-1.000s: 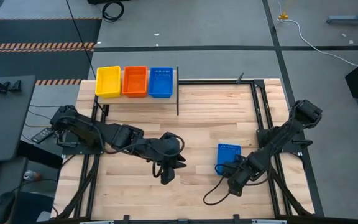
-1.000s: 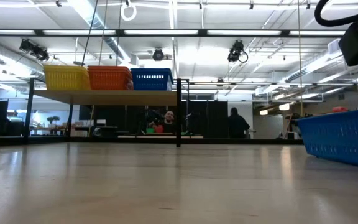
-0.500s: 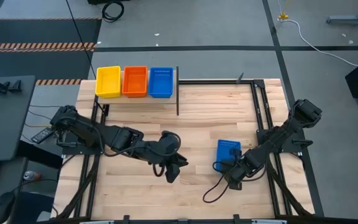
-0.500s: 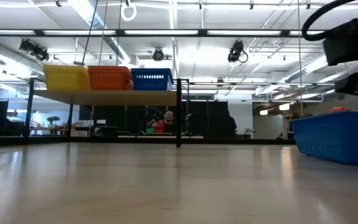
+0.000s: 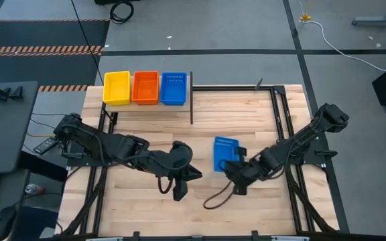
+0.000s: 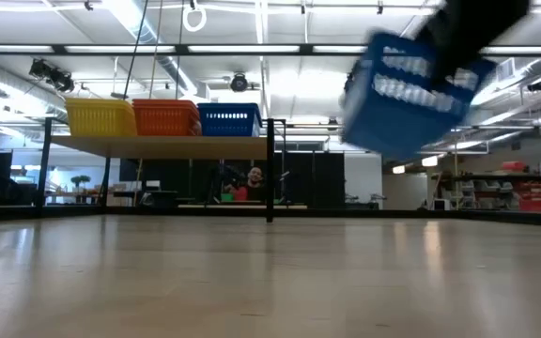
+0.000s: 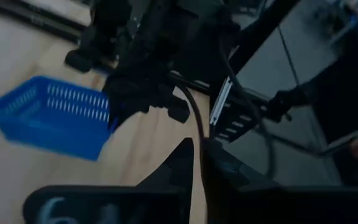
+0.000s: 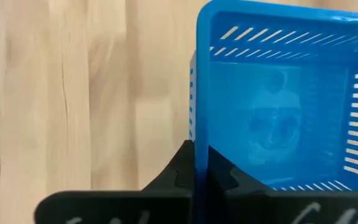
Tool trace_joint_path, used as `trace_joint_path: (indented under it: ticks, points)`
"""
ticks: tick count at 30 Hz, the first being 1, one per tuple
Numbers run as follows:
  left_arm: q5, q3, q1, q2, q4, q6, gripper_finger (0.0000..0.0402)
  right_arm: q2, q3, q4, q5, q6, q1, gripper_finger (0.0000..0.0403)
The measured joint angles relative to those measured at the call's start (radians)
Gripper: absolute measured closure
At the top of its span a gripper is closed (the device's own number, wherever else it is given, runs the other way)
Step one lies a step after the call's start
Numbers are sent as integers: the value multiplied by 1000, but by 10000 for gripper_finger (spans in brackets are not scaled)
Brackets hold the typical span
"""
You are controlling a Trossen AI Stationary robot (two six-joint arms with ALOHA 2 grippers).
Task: Stack baskets on shelf by color
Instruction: Stack the blue bin on top of the blue bin on the shelf
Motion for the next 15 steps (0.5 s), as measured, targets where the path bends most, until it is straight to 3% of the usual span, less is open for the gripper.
trace_joint_path:
  ticks: [8, 15]
  points:
    - [-107, 274, 3, 0, -339, 210, 390, 3, 225, 2, 171, -247, -145, 397]
    - [-236, 436, 16, -1, -587, 224, 392, 3, 320, 126, 150, -436, -324, 396]
